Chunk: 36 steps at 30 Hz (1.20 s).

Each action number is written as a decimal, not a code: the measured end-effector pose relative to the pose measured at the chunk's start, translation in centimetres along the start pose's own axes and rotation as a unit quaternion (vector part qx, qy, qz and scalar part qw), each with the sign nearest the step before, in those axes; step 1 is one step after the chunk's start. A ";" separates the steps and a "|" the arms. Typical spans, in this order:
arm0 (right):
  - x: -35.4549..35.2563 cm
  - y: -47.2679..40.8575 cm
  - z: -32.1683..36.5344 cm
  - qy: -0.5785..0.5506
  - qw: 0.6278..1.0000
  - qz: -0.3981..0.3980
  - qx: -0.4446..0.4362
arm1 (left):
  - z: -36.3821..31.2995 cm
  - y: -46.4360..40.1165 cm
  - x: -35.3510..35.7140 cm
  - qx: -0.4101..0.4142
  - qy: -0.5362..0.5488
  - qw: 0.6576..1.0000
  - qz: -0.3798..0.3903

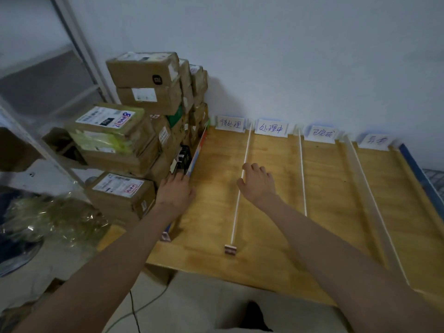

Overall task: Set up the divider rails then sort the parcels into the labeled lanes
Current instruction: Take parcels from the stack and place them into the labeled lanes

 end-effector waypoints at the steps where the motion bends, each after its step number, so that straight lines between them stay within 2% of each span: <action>1: 0.1 1.1 0.7 0.001 1.000 0.001 0.008 | 0.5 0.9 0.1 0.008 0.002 1.000 0.001; 9: 0.2 7.6 7.2 0.004 0.999 0.000 0.038 | 6.1 7.7 -0.6 0.051 0.012 0.998 -0.016; 16: -2.4 7.0 14.7 -0.011 0.999 -0.032 0.010 | 13.3 9.6 -5.0 0.023 -0.017 0.998 -0.062; 24: -5.9 1.6 21.9 -0.058 0.996 -0.054 -0.047 | 20.7 6.3 -11.0 -0.058 0.016 0.993 -0.101; 30: -6.8 -4.0 24.9 -0.114 0.990 -0.044 -0.076 | 24.0 2.5 -14.6 -0.120 0.100 0.979 -0.129; 36: -6.8 -8.9 26.2 -0.225 0.973 -0.008 -0.049 | 26.7 -1.5 -14.3 -0.181 0.228 0.951 -0.102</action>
Point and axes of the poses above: each hand's wrist, its own y-axis away from the middle knuckle, its own x-axis out of the palm, z = x × y, the point moved 7 cm from there along -y, towards the middle knuckle, and after that the axes turned 5 degrees about -x, right-handed, at the moved point
